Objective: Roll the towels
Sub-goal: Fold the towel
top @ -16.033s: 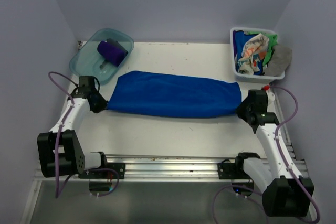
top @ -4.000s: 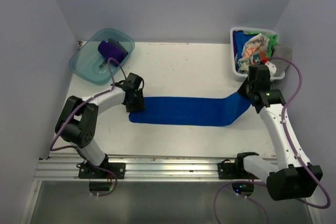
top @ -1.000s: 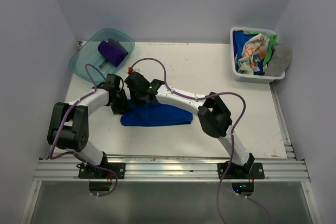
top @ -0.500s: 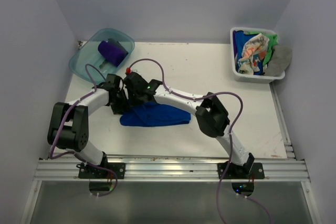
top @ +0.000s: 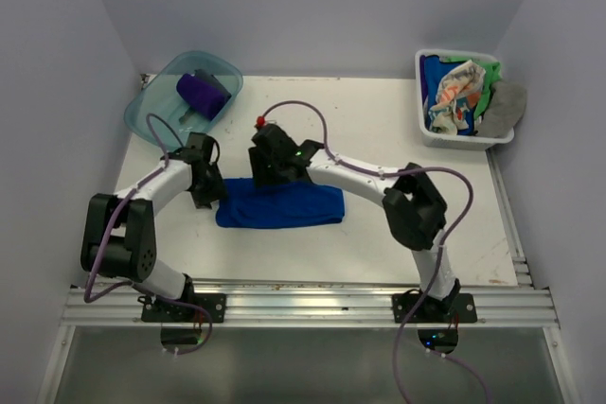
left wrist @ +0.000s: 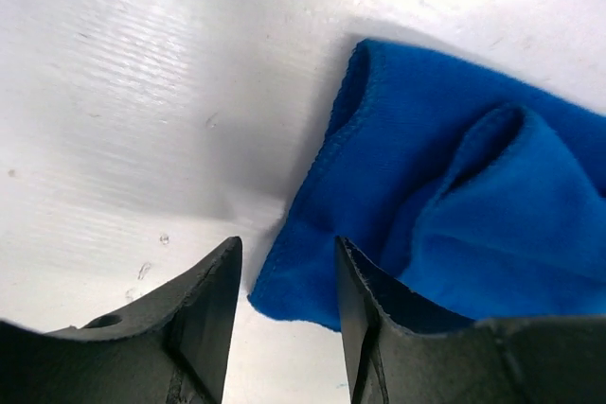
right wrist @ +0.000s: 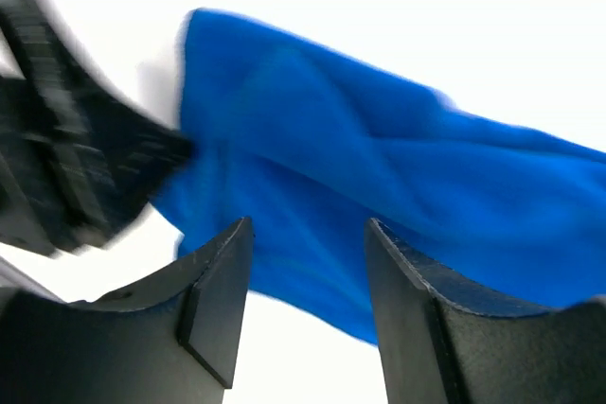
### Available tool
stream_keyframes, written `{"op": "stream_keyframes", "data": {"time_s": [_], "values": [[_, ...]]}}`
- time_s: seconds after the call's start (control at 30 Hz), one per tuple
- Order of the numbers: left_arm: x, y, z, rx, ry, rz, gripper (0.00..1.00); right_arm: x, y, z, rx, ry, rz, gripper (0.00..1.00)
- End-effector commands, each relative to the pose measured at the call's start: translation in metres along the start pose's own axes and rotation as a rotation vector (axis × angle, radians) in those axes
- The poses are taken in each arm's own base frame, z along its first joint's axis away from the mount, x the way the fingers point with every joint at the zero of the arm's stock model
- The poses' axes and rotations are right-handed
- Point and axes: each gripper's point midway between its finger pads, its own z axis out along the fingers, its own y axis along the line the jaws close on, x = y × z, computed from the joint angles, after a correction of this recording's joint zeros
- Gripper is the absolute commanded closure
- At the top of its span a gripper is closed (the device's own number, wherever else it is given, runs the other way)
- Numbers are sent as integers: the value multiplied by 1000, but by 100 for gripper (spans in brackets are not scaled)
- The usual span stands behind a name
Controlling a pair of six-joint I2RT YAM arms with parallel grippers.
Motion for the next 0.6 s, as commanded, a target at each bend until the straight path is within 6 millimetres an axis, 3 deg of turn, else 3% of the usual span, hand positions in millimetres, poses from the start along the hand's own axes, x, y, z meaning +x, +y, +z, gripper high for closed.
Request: {"op": "stream_keyframes", "data": {"time_s": [0.0,0.07,0.1,0.2,0.33,0.43,0.57], "values": [[-34,-5,-34,17,-126,-36,52,-67,-46,-56,3,-191,112,48],[-39,-12,-41,59,-154,-16,50,-70,-69,-68,29,-206,149,51],[-37,-16,-42,80,-143,-8,50,-63,-95,-65,70,-188,175,53],[-28,-20,-37,88,-109,41,48,-51,-128,-69,131,-177,205,55],[-9,-40,-31,119,-78,129,40,-34,-142,-70,165,-148,214,55],[-2,-47,-23,134,-62,146,40,-26,-145,-66,169,-131,220,55],[-2,-49,-12,126,-47,148,48,-23,-147,-64,178,-122,218,55]]}}
